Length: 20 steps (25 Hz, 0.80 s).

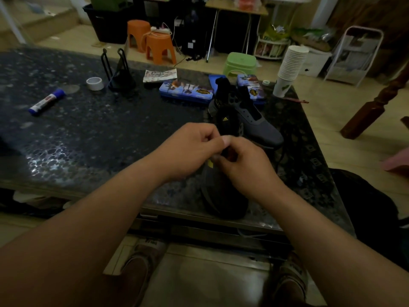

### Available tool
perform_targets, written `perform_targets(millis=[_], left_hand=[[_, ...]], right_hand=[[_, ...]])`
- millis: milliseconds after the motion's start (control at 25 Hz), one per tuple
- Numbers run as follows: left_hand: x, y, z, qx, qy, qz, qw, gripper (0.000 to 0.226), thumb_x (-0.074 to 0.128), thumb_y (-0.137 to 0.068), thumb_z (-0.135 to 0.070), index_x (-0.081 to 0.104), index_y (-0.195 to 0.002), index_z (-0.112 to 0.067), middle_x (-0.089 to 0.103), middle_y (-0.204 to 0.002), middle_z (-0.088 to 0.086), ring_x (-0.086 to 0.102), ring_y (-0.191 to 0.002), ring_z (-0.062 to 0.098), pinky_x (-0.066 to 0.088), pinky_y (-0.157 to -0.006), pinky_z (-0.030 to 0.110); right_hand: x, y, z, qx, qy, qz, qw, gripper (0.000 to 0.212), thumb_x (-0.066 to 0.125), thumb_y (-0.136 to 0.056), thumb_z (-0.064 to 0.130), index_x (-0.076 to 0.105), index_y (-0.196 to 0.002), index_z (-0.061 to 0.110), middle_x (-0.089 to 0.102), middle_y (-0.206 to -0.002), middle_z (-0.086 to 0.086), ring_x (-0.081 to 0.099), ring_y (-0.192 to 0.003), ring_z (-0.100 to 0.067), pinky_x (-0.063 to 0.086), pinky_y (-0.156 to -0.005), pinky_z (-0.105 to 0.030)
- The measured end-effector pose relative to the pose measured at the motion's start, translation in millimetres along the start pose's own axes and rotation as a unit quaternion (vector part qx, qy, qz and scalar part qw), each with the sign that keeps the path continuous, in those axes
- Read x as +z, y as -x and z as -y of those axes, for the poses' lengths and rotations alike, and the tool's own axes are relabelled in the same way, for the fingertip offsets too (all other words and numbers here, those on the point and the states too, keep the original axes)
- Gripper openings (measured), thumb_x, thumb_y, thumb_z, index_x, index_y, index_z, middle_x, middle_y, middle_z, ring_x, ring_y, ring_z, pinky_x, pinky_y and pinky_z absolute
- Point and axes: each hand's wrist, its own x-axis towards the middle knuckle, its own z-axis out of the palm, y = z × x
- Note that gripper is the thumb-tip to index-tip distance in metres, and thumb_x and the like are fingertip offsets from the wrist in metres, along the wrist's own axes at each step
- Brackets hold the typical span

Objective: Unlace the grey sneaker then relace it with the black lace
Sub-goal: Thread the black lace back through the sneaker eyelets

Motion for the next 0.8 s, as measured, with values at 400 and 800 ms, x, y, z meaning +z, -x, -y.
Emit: perform_targets(millis=[400, 800], left_hand=[[9.2, -26.8, 1.7, -0.112, 0.369, 0.011, 0.923, 0.030, 0.044, -0.110, -0.013, 0.058, -0.137, -0.011, 0.068, -0.074, 0.016, 0.056, -0.047, 0.021, 0.058, -0.062, 0.038], [17.6, -22.0, -0.6, -0.092, -0.041, 0.085, 0.991, 0.052, 0.050, -0.102, -0.059, 0.067, -0.083, -0.014, 0.051, -0.059, -0.002, 0.054, -0.058, 0.013, 0.058, -0.067, 0.037]], right_hand=[[-51.9, -2.9, -40.4, 0.283, -0.376, -0.169, 0.866, 0.037, 0.049, -0.108, 0.040, 0.066, -0.086, 0.016, 0.043, -0.054, 0.008, 0.034, -0.046, -0.009, 0.027, -0.043, -0.024], [-63.5, 6.0, -36.6, 0.273, -0.481, -0.121, 0.824, 0.043, 0.047, -0.107, 0.049, 0.061, -0.085, 0.014, 0.037, -0.056, 0.003, 0.028, -0.049, -0.012, 0.019, -0.048, -0.029]])
